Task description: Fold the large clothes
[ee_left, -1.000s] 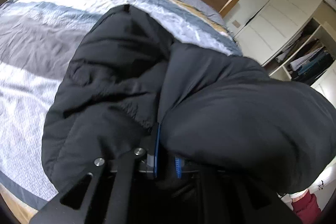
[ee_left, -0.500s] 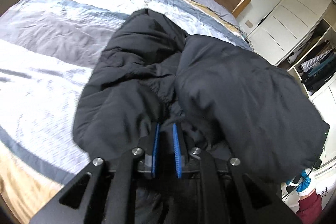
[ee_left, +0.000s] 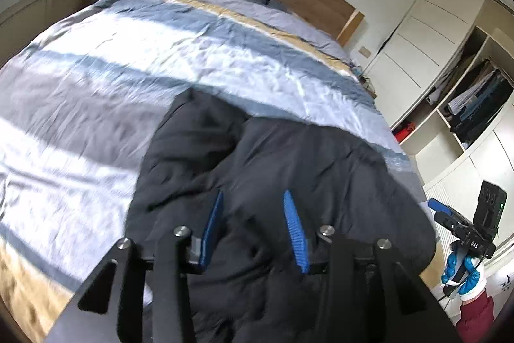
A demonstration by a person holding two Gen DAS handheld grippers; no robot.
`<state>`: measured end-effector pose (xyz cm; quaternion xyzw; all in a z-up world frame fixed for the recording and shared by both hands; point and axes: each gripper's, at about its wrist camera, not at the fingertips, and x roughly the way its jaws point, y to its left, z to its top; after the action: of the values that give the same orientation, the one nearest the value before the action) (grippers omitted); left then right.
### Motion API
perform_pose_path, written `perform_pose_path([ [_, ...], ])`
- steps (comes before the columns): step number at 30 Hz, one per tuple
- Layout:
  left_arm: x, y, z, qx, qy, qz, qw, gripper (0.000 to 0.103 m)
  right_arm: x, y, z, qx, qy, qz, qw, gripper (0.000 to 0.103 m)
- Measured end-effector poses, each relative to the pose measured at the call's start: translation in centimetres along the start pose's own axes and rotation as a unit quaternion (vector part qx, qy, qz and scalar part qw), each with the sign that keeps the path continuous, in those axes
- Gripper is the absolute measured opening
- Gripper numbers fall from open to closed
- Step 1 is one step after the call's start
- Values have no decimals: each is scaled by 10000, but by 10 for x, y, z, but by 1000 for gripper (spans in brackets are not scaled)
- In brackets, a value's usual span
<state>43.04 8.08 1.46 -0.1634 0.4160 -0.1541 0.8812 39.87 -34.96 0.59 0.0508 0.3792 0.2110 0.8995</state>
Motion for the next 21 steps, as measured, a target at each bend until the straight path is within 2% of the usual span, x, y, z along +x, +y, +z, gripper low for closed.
perform_pose_path([
  [5, 27, -29, 8, 223, 90, -149, 9996, 38, 38, 22, 24, -199, 27, 271, 9994, 76],
  [9, 46, -48, 0, 479, 172, -225, 9985, 38, 63, 40, 21, -427, 173, 452, 9979, 76],
  [15, 74, -58, -52, 1081, 536, 165, 9926, 38, 86, 46, -24, -813, 744, 354, 9933, 76],
  [21, 92, -52, -107, 1315, 634, 543, 9878, 38, 92, 35, -70, -950, 943, 245, 9907, 77],
])
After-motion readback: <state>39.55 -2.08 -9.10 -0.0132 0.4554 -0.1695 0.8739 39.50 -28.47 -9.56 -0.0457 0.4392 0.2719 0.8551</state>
